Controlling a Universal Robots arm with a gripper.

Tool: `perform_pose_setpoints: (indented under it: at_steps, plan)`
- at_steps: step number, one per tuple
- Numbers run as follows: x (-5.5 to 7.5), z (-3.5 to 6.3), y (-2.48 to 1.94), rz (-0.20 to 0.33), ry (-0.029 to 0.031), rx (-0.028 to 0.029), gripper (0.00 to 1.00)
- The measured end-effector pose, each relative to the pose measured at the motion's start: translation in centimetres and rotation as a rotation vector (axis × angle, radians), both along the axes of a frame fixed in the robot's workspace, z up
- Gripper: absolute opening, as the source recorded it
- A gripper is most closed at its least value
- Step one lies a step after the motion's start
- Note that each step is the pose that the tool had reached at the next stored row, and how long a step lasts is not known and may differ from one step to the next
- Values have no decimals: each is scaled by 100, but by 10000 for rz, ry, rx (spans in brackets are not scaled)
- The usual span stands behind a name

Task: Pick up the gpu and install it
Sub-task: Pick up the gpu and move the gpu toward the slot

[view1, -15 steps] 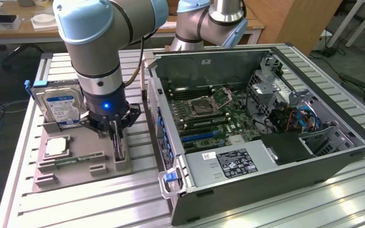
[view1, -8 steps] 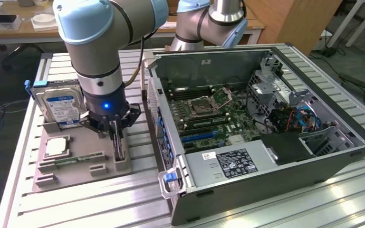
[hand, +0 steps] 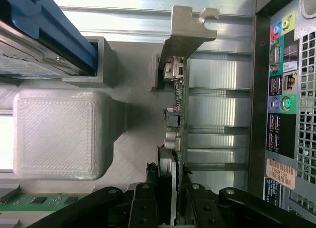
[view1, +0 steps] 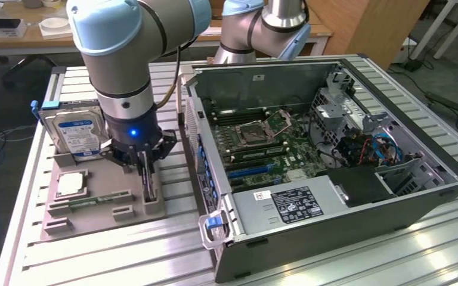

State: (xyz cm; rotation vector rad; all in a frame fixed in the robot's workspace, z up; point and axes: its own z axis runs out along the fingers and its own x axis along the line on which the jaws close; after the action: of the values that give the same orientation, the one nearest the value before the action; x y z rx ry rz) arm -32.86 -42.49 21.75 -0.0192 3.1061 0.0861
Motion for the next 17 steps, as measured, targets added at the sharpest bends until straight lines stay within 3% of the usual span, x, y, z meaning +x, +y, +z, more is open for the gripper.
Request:
perform_pose_setpoints:
  at_steps: [5, 17]
  plan:
    - [0, 84, 0, 1, 1, 2, 27]
    - [0, 428, 0, 1, 1, 2, 27]
